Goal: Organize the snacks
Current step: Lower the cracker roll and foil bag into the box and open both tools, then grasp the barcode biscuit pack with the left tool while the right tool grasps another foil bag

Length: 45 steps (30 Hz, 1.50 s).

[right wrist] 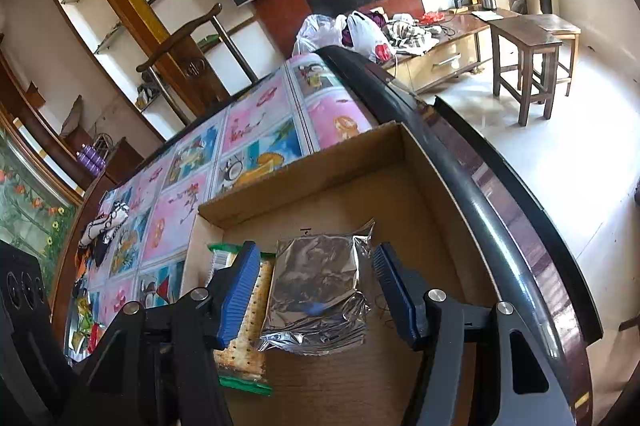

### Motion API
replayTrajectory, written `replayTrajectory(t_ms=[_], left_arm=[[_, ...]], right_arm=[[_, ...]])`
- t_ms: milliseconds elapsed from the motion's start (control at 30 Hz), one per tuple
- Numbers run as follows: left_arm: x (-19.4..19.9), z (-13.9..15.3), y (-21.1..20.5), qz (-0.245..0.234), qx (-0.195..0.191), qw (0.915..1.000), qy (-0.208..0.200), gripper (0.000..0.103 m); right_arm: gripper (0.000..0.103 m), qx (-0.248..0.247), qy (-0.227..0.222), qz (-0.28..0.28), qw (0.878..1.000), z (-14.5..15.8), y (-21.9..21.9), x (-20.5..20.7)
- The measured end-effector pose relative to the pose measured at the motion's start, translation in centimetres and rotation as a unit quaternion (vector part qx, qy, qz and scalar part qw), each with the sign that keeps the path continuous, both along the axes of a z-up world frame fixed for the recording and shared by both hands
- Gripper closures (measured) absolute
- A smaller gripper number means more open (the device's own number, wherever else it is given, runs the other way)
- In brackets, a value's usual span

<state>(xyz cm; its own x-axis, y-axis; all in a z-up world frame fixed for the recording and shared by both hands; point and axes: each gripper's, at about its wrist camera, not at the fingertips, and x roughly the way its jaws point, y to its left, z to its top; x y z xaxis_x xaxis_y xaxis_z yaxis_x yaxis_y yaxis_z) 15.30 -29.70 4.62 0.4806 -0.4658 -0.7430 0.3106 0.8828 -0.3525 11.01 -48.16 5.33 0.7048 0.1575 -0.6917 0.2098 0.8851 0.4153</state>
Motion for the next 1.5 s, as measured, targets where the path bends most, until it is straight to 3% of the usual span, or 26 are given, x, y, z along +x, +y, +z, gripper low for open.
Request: replayTrajectory(t_ms=[267,333,400,567,833,1000,1233,1500], left_arm=[[-1.5,2.4,1.8,0.006,0.007,0.9999,-0.013,0.054],[-2.1,3.0,2.6,0.007,0.014,0.9997,-0.019,0.054],[-2.9,3.7,3.7,0.008,0.02,0.9993,-0.03,0.052],[-5.2,4.8,7.2,0.017,0.036,0.9977,-0.054,0.047],[-7.7,3.0,12.9,0.038,0.056,0.9955,-0.067,0.045],[-7.4,1.3,15.2,0.045,0.054,0.9965,-0.045,0.045],[-6.9,0.4,16.9,0.055,0.055,0.9966,-0.025,0.045],[-7.7,0.4,20.4,0.078,0.076,0.9935,-0.034,0.045]], right_arm=[[0.039,-0.008,-0.044,0.008,0.999,2.0,0.6,-1.3],[0.037,-0.016,-0.058,0.009,0.998,2.5,0.9,-1.7],[0.028,-0.031,-0.067,0.011,0.997,2.9,1.5,-2.0],[0.027,-0.03,-0.095,0.038,0.994,3.7,2.9,-2.5],[0.027,-0.039,-0.113,0.056,0.991,3.9,4.2,-2.6],[0.027,-0.054,-0.109,0.064,0.99,3.7,5.0,-2.5],[0.027,-0.057,-0.105,0.076,0.99,3.4,5.3,-2.5],[0.027,-0.074,-0.098,0.098,0.988,2.9,6.8,-2.4]])
